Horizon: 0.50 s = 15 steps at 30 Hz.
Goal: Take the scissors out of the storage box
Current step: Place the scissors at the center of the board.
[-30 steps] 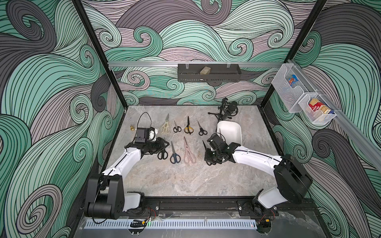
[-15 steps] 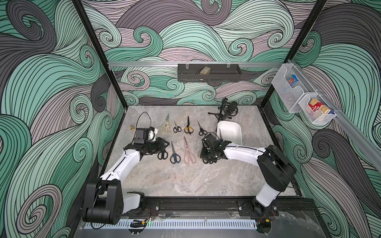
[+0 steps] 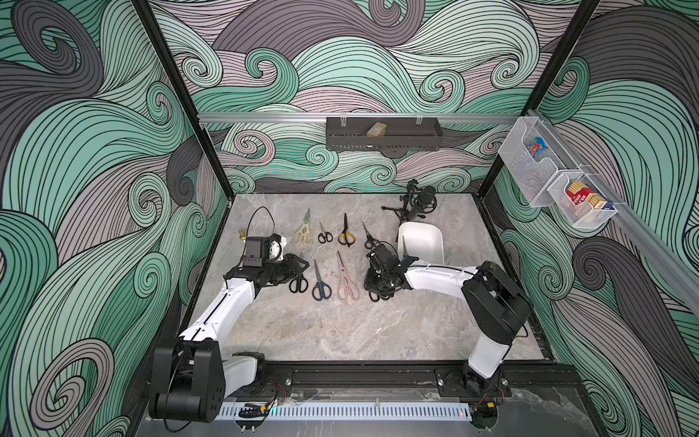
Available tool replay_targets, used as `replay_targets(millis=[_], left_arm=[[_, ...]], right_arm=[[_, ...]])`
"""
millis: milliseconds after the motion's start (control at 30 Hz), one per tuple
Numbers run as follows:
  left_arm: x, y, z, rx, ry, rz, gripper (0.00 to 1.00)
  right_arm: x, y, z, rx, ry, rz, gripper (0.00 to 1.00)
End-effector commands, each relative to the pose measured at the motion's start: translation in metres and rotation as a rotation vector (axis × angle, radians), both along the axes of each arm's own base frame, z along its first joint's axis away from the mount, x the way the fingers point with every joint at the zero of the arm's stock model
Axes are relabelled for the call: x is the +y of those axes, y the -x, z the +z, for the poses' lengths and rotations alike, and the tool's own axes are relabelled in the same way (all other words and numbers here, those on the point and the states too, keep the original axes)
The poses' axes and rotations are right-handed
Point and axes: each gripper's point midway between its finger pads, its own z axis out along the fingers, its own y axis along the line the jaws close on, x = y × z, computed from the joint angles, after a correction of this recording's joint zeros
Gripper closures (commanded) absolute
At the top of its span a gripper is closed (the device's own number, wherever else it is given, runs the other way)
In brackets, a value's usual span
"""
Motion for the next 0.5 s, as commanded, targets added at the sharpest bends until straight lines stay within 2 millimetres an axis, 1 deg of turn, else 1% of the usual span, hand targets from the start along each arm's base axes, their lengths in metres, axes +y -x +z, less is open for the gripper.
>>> replay_targets(millis=[0,167,267,333,467], left_arm=[[0.001,0.003,0.007,-0.019,-0.015,-0.023,0.63],[-0.003,0.001,0.018,-0.039,-0.006,-0.057,0.63],[-0.007,0.001,0.025,-0.048,0.011,-0.068,0.63],[-0.010,0.001,0.029,-0.054,0.028,-0.074,0.63],[-0.019,0.001,0.033,-0.071,0.046,-0.096,0.63]], right_arm=[[0.008,-0.007,0.022,-0.051,-0.036,0.019,0.68],[0.010,-0.021,0.057,-0.151,-0.070,0.076,0.66],[0.000,-0.032,0.070,-0.186,-0.085,0.116,0.66],[-0.019,-0.041,0.074,-0.199,-0.064,0.123,0.66],[-0.071,-0.062,0.082,-0.230,0.015,0.110,0.67]])
